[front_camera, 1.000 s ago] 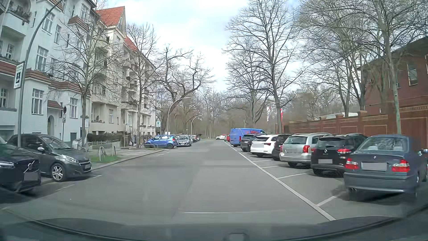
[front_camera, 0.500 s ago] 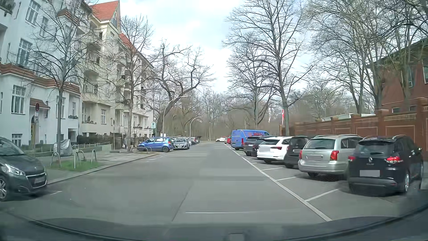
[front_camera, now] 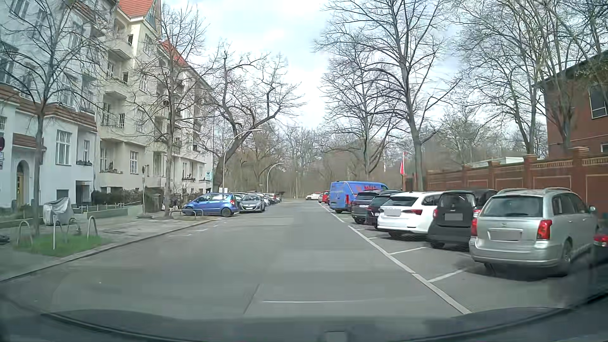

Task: Follow the waypoints while adhering to traffic rules and regulations

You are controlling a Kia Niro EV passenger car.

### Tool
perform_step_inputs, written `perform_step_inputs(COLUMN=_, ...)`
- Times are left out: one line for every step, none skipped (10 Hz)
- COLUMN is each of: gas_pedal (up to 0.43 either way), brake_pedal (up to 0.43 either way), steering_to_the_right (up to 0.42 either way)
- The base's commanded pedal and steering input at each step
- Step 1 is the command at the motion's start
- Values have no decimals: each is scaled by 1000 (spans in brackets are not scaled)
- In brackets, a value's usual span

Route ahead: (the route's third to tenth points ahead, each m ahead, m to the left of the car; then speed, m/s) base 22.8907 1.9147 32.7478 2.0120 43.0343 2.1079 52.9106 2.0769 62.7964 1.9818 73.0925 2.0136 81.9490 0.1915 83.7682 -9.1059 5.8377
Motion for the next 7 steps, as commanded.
perform_step_inputs(gas_pedal=8, brake_pedal=0, steering_to_the_right=5)
perform_step_inputs(gas_pedal=8, brake_pedal=0, steering_to_the_right=2)
perform_step_inputs(gas_pedal=8, brake_pedal=0, steering_to_the_right=1)
perform_step_inputs(gas_pedal=8, brake_pedal=0, steering_to_the_right=1)
perform_step_inputs(gas_pedal=8, brake_pedal=0, steering_to_the_right=0)
perform_step_inputs(gas_pedal=8, brake_pedal=0, steering_to_the_right=0)
perform_step_inputs(gas_pedal=20, brake_pedal=0, steering_to_the_right=0)
